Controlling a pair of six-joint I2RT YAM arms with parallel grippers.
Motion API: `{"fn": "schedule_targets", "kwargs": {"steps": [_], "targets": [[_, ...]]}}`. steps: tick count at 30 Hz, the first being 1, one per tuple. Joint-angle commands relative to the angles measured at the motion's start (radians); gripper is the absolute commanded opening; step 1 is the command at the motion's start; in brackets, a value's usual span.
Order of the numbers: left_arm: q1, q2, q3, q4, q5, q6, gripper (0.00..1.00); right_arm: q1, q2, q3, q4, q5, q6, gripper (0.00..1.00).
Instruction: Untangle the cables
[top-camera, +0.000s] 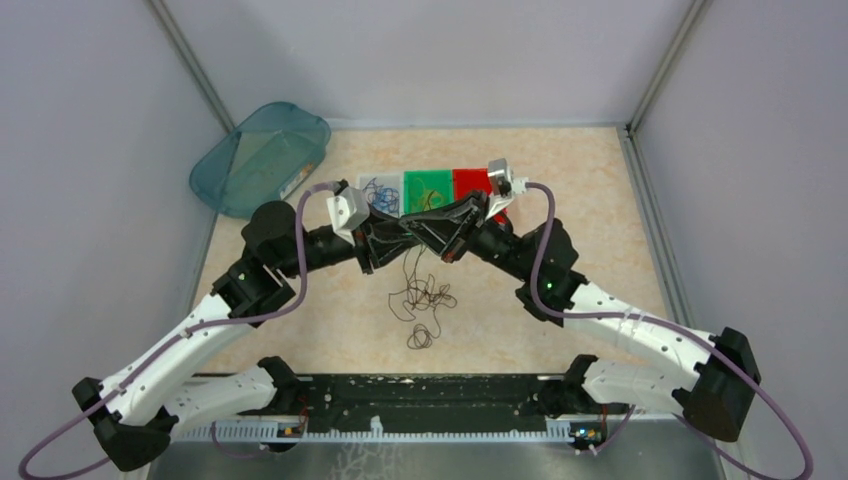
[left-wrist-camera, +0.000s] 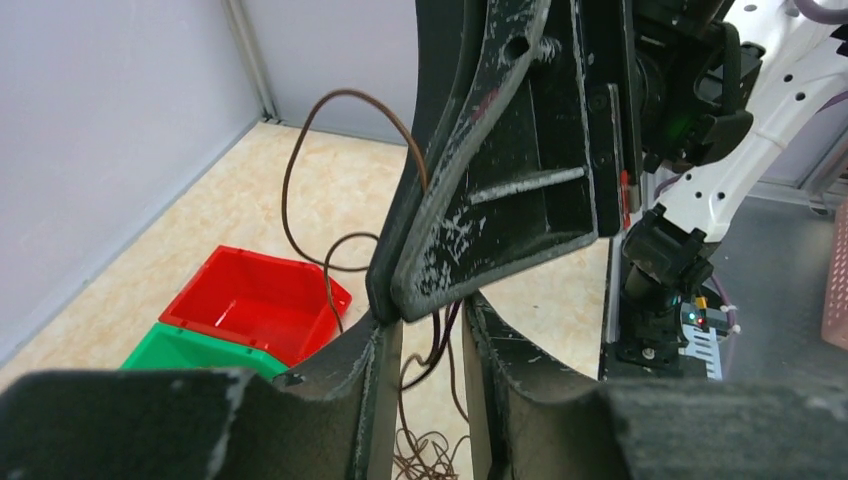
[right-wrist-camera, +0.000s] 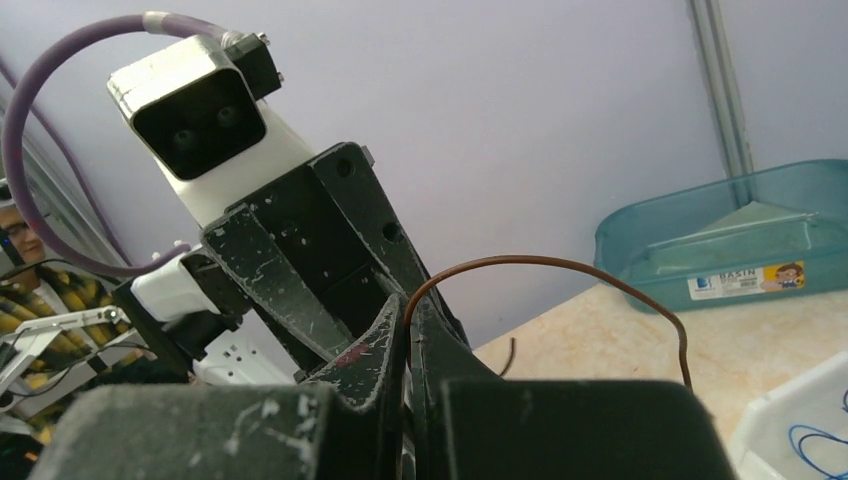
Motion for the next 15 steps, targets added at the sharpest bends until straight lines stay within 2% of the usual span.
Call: {"fn": "schedule_targets", "kwargs": {"steps": [1, 3, 6, 7, 11, 15], "targets": [[0.015, -0.006, -0.013, 0.056, -0.014, 0.0, 0.28, 0.022, 0.004, 0.069, 0.075, -0.02, 0.015, 0.0], [0.027, -0.013, -0.023, 0.058, 0.011, 0.003, 0.02, 0.021, 0.0, 0.069, 0.077, -0.015, 0.013, 0.0], [0.046, -0.012, -0.02, 0.038, 0.116, 0.006, 0.0, 0.021, -0.009, 0.075, 0.062, 0.002, 0.01, 0.0], [0.05, -0.009, -0.01, 0.02, 0.153, 0.02, 0.0, 0.021, -0.013, 0.08, 0.048, 0.014, 0.006, 0.05], [0.058, 0.007, 0.058, -0.041, 0.152, 0.09, 0.0, 0.018, -0.053, 0.076, -0.047, 0.061, -0.029, 0.42], [0.062, 0.03, 0.134, -0.042, 0.017, 0.204, 0.0, 0.005, -0.112, 0.053, -0.177, -0.001, -0.073, 0.57]]}}
